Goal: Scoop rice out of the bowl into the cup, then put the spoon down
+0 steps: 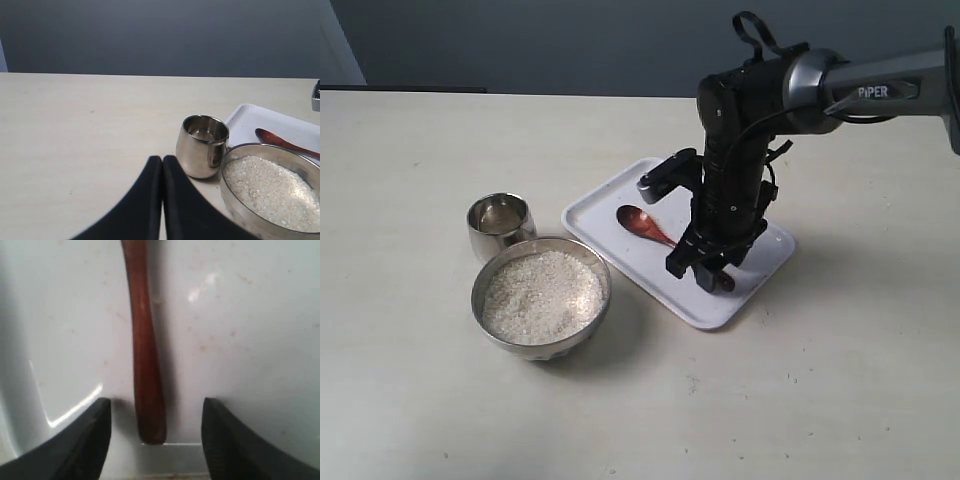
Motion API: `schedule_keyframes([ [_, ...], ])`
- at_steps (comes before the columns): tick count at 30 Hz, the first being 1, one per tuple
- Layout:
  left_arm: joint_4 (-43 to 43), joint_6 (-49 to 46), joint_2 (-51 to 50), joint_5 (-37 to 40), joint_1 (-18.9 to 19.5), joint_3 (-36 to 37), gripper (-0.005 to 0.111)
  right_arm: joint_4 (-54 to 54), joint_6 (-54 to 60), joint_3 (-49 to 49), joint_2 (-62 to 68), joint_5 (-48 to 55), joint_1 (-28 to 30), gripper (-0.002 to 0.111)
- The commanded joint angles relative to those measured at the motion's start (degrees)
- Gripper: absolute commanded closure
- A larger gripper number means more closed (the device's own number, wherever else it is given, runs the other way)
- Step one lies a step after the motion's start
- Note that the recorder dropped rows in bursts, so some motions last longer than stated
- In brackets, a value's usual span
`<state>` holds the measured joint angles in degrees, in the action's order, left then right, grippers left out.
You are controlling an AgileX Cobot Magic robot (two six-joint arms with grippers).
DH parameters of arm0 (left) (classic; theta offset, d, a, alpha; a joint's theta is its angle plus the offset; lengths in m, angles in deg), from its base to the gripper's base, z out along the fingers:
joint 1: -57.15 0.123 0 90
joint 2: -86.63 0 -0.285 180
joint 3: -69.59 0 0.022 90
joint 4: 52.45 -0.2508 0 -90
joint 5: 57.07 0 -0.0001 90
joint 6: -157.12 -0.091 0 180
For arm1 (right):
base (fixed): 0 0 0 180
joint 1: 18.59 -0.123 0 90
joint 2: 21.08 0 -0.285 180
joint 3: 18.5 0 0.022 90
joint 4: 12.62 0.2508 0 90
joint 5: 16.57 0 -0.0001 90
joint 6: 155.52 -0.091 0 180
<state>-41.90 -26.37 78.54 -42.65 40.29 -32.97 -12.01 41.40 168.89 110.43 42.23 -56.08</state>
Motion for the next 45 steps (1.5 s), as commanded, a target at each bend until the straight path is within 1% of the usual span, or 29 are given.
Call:
schedule_keyframes([
  [1, -0.08, 0.38, 0.30, -0.89, -0.37, -0.23, 0.106, -0.62, -1.62, -0.02, -3.73, 2.04, 0.40, 0.055],
  [3, -0.08, 0.38, 0.30, -0.89, -0.37, -0.23, 0.106, -0.62, -1.74, -0.02, -5.02, 2.59, 0.40, 0.055],
  [5, -0.08, 0.38, 0.30, -0.89, -0.37, -0.23, 0.106, -0.96, -1.74, -0.02, -6.19, 4.02, 0.40, 0.061],
  [7, -0.08, 0.38, 0.30, -0.89, -0.37, -0.23, 0.106, -1.91, -1.74, -0.02, -7.19, 6.70, 0.40, 0.076],
  [9, -0.08, 0.38, 0.30, -0.89, -0.37, -0.23, 0.106, -2.24, -1.74, -0.02, -8.16, 10.03, 0.40, 0.095],
  [10, -0.08, 0.38, 0.30, -0.89, -0.37, -0.23, 0.106, -2.38, -1.74, -0.02, -8.77, 11.16, 0.40, 0.106],
  [11, -0.08, 0.38, 0.30, -0.89, -0.37, -0.23, 0.106, -2.38, -1.88, -0.02, -9.39, 11.16, 0.40, 0.108],
  [18, -0.08, 0.38, 0.30, -0.89, -0.37, -0.23, 0.106, -2.26, -2.85, -0.02, -15.86, 11.16, 0.40, 0.108],
  [24, -0.08, 0.38, 0.30, -0.89, -0.37, -0.23, 0.106, -2.64, -4.20, -0.02, -25.24, 11.16, 0.40, 0.108],
  [30, -0.08, 0.38, 0.30, -0.89, -0.37, -0.23, 0.106, -5.53, -8.11, -0.02, -35.35, 11.16, 0.40, 0.108],
  [37, -0.08, 0.38, 0.30, -0.89, -0.37, -0.23, 0.106, -5.62, -10.94, -0.21, -45.78, 11.16, 0.40, 0.108],
  [40, -0.08, 0.38, 0.30, -0.89, -0.37, -0.23, 0.106, -5.50, -12.78, -2.04, -50.35, 11.16, 0.40, 0.108],
  [45, -0.08, 0.38, 0.30, -0.89, -0.37, -0.23, 0.106, -6.16, -13.10, -8.97, -58.13, 11.16, 0.40, 0.108],
])
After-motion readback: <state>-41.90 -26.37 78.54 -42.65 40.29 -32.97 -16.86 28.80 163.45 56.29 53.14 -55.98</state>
